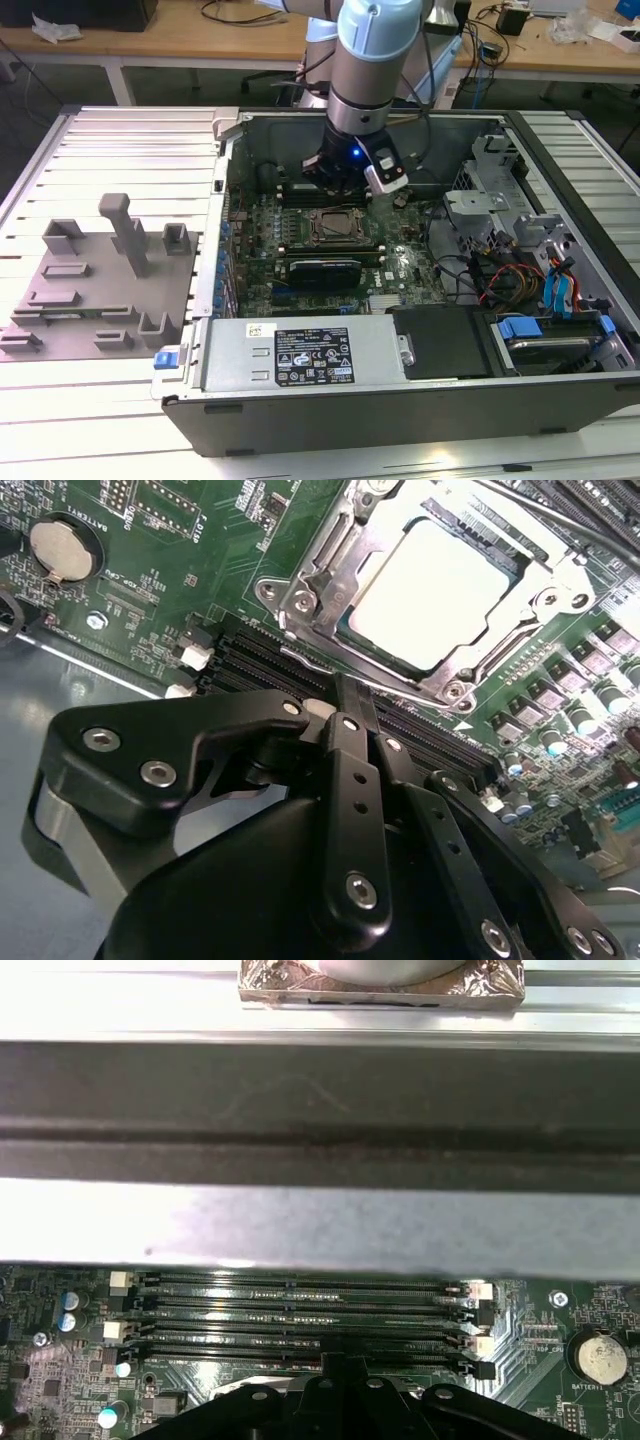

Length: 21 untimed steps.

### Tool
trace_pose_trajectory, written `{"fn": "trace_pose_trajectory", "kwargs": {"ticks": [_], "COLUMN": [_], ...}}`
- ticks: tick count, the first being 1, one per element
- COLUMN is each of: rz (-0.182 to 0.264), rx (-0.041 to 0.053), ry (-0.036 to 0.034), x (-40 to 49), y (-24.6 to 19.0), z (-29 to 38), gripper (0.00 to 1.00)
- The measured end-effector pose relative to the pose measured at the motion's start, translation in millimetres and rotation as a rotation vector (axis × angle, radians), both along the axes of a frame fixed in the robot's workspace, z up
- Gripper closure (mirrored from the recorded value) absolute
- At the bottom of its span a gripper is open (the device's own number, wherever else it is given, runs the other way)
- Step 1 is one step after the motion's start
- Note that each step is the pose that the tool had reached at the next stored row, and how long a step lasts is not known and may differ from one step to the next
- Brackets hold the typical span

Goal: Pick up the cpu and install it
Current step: 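Install the first cpu locking lever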

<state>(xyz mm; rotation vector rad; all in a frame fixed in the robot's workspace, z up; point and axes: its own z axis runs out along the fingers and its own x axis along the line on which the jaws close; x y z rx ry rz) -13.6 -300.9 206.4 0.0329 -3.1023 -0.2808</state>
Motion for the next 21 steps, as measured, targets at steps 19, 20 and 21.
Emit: {"fn": "trace_pose_trajectory", "kwargs": {"ticks": [19, 20, 21], "rz": [0.000, 0.000, 0.000], "rx": [0.0000, 0.0001, 0.0001], "ry": [-0.0005, -0.0005, -0.0005], "x": [2.3, 2.3, 2.3], "y": [-9.1, -9.1, -9.1], "z": [-5.3, -5.3, -5.3], "gripper": [0.89, 0.89, 0.89]}}
